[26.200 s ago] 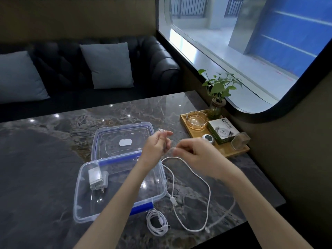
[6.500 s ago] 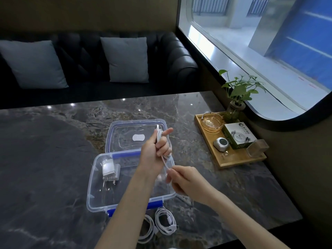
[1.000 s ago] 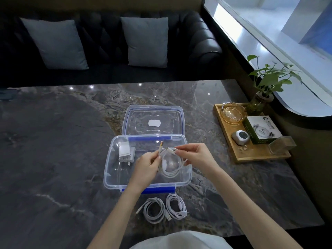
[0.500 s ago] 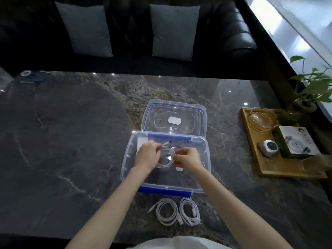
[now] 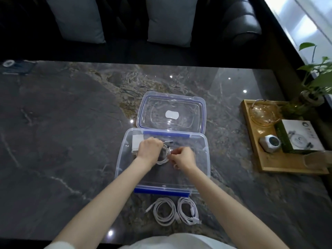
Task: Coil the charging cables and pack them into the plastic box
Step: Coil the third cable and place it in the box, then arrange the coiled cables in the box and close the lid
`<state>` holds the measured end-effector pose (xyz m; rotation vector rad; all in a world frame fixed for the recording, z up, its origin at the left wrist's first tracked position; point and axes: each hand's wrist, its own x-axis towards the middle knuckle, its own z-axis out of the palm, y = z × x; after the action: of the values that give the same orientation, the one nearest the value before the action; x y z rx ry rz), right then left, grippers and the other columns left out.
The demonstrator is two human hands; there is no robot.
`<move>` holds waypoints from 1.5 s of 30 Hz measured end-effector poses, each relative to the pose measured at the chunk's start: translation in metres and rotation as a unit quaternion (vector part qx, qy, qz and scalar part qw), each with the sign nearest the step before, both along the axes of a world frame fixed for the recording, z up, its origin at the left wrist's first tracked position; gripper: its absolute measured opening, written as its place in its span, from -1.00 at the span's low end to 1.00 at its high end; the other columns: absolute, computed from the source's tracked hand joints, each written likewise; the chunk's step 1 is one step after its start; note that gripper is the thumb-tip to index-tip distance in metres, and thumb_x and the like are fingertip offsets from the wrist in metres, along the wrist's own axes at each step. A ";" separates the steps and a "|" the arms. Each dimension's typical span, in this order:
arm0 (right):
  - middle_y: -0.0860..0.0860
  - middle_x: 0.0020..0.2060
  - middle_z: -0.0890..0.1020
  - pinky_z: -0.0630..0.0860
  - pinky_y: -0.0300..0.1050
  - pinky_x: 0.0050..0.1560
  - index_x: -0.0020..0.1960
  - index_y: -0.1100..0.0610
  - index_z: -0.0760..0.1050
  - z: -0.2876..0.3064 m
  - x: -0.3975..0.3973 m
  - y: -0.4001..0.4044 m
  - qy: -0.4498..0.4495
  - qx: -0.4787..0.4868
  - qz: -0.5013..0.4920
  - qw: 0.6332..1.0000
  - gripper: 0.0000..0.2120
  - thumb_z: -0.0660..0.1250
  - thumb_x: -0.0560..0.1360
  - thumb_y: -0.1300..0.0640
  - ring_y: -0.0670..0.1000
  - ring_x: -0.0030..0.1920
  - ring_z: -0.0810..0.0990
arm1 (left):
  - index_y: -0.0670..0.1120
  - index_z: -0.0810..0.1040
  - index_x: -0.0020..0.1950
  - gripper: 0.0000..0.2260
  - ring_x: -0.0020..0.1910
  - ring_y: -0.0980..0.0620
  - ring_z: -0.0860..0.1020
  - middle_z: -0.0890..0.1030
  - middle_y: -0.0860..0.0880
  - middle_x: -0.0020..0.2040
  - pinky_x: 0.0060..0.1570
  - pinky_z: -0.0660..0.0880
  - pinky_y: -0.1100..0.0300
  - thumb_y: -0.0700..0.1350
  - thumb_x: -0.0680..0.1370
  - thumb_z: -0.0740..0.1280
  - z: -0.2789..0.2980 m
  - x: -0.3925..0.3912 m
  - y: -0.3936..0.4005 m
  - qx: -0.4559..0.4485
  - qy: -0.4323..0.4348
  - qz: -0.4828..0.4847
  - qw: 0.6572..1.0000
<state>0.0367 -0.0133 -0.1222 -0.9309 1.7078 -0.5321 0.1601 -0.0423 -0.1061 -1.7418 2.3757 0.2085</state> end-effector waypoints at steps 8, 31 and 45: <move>0.17 -0.32 0.61 0.60 0.01 -0.28 0.02 0.29 0.48 0.013 -0.015 0.000 -0.031 0.023 0.034 0.999 -0.86 0.31 0.45 0.33 0.08 -0.37 0.58 | -0.19 0.53 0.03 -0.83 0.05 -0.17 0.56 0.59 -0.16 0.04 -0.05 0.48 0.02 -0.25 0.55 0.16 0.006 0.008 0.004 -0.012 0.065 -0.012 0.998; -0.01 -0.27 0.61 0.38 -0.16 -0.33 -0.22 0.08 0.54 0.055 -0.092 0.129 0.276 -0.014 0.304 0.912 -0.78 0.31 0.46 -0.07 0.03 -0.21 0.57 | -0.05 0.60 0.00 -0.74 -0.04 -0.03 0.60 0.64 0.00 -0.06 -0.16 0.48 0.11 0.05 0.55 0.19 0.018 0.034 0.149 0.059 0.137 -0.075 0.986; 0.07 -0.08 0.62 0.39 -0.07 -0.20 -0.09 0.14 0.48 0.010 -0.044 0.143 0.296 -0.034 0.180 0.937 -0.76 0.36 0.36 -0.01 0.14 -0.04 0.56 | -0.12 0.51 0.23 -0.69 0.14 -0.11 0.52 0.54 -0.12 0.16 0.05 0.47 0.04 -0.04 0.53 0.26 -0.012 0.007 0.172 0.051 0.124 0.115 0.984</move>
<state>-0.0076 0.1295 -0.1121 -1.5264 1.9796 -0.0571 0.1673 0.1297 -0.1184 -2.0431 2.2675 0.6039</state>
